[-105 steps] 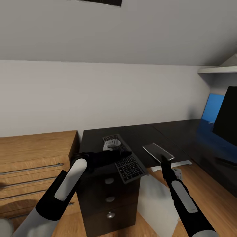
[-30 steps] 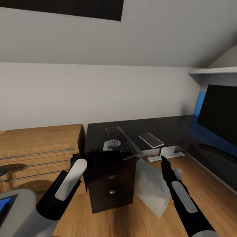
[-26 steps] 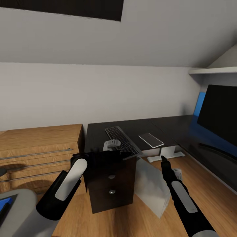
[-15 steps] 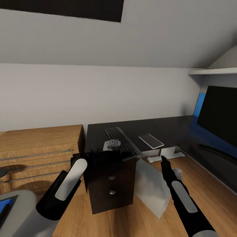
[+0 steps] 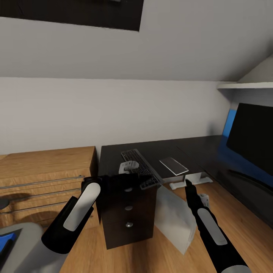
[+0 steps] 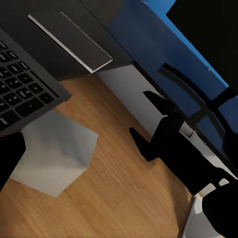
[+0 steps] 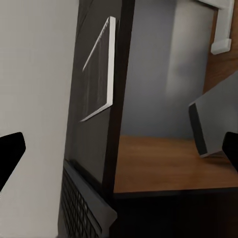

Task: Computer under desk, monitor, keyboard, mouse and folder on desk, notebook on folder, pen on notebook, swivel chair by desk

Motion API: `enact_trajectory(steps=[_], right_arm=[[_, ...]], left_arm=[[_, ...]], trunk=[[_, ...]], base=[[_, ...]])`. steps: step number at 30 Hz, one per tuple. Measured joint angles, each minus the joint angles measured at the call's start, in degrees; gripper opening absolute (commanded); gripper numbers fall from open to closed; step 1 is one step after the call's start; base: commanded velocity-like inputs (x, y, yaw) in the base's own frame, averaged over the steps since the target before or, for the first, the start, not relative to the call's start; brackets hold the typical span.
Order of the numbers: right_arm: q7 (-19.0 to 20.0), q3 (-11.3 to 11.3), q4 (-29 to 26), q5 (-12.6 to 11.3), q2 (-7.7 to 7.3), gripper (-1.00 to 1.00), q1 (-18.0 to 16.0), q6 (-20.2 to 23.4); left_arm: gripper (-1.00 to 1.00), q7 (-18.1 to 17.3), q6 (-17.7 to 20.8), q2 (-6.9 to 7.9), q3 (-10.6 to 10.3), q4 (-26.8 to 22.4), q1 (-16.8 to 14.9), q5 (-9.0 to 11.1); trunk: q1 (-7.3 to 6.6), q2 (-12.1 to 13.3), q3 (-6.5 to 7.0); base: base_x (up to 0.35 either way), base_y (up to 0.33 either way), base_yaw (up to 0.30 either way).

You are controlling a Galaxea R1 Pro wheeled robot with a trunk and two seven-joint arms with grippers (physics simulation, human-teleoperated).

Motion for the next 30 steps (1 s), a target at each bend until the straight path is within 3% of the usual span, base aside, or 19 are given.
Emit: enact_trajectory(steps=[16,30], right_arm=[[0.11,0.02,-0.1,-0.11,0.07,1.0,0.0,-0.01],[0.19,0.04,-0.05,-0.12,0.14,1.0,0.0,-0.07]], left_arm=[[1.0,0.17,0.0,0.0,0.13,0.04,-0.02,0.05],[1.0,0.19,-0.01,-0.1,0.14,0.43,-0.02,0.02]], trunk=[[-3.52,6.42,2.87],[-6.59,12.04,5.39]], base=[[-0.002,0.0,0.0],[-0.11,0.0,0.0]])
